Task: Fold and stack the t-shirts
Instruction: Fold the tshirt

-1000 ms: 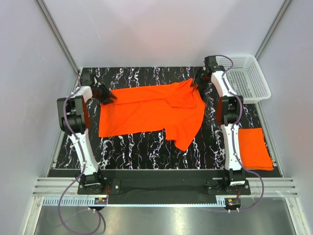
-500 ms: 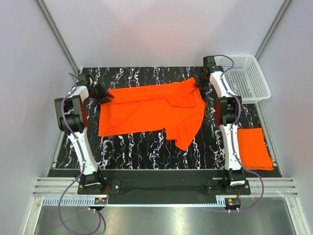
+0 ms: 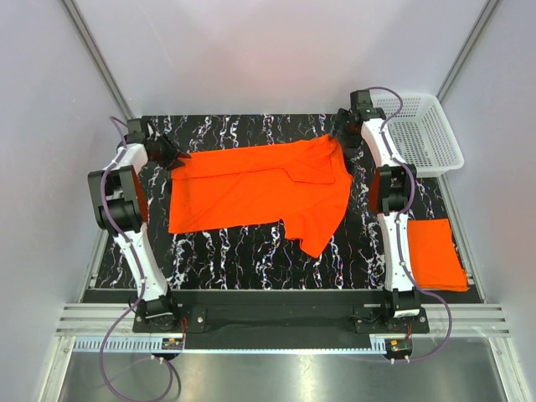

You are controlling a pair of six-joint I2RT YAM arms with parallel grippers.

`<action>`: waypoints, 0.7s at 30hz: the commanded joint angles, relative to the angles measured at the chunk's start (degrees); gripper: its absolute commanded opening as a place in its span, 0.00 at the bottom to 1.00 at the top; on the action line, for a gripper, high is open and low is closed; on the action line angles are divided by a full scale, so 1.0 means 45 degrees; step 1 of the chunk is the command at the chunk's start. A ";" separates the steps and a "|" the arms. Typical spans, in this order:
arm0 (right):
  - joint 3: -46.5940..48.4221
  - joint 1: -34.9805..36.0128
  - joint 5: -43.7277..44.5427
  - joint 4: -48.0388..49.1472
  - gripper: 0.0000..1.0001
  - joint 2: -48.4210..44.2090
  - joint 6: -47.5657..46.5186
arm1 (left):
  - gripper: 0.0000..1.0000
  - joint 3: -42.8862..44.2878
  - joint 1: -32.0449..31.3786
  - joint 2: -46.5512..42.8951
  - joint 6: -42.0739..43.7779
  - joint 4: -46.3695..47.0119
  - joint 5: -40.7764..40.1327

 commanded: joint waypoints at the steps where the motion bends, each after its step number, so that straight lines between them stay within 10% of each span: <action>1: 0.0875 0.0082 -0.0730 0.0483 0.72 -0.0194 -0.0347 | 0.43 0.0145 0.0125 0.0183 -0.0516 0.0730 0.0379; 16: 0.1422 0.0044 -0.0966 0.1870 0.56 0.1487 -0.0054 | 0.42 0.0772 0.0319 0.1904 -0.1455 0.1591 0.0400; 21: 0.0744 0.0102 0.1289 0.1870 0.06 0.1158 0.0314 | 0.41 0.0615 0.0612 0.2061 -0.1553 0.1455 0.0205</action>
